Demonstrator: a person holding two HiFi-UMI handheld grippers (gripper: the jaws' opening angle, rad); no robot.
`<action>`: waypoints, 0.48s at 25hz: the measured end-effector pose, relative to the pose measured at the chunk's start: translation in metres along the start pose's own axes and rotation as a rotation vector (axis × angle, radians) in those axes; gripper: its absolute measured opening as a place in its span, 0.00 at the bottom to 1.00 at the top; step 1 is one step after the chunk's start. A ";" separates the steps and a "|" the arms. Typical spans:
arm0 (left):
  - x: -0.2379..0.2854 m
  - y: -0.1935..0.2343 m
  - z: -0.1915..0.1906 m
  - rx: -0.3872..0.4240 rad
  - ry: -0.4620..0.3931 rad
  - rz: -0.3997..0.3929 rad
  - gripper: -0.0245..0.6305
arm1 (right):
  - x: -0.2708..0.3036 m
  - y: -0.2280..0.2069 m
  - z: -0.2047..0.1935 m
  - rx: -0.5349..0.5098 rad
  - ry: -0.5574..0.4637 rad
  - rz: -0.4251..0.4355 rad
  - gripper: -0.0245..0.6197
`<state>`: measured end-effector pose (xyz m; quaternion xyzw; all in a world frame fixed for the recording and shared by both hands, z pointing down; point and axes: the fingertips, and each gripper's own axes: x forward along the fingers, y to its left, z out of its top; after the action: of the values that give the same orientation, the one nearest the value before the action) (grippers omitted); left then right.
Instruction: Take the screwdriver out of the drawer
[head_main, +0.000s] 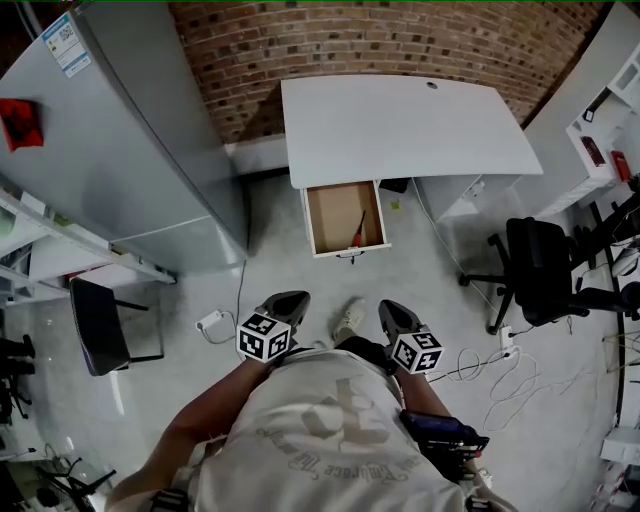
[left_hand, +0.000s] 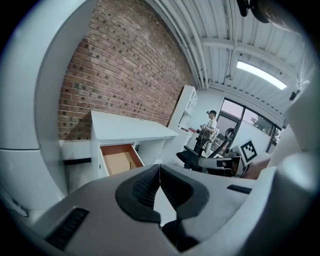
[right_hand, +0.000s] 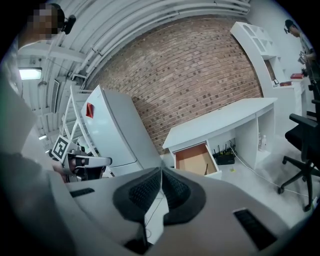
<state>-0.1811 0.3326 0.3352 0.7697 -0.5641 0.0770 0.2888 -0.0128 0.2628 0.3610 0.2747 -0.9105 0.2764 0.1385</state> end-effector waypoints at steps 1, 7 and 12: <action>0.001 0.005 0.002 -0.005 0.000 0.010 0.07 | 0.006 -0.002 0.003 0.000 0.002 0.003 0.08; 0.025 0.025 0.017 -0.016 0.018 0.030 0.07 | 0.038 -0.014 0.024 -0.038 0.018 0.022 0.08; 0.061 0.022 0.042 0.028 0.034 -0.010 0.07 | 0.054 -0.041 0.041 -0.019 0.023 0.006 0.08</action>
<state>-0.1888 0.2552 0.3358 0.7751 -0.5542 0.0963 0.2879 -0.0372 0.1879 0.3673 0.2673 -0.9123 0.2714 0.1505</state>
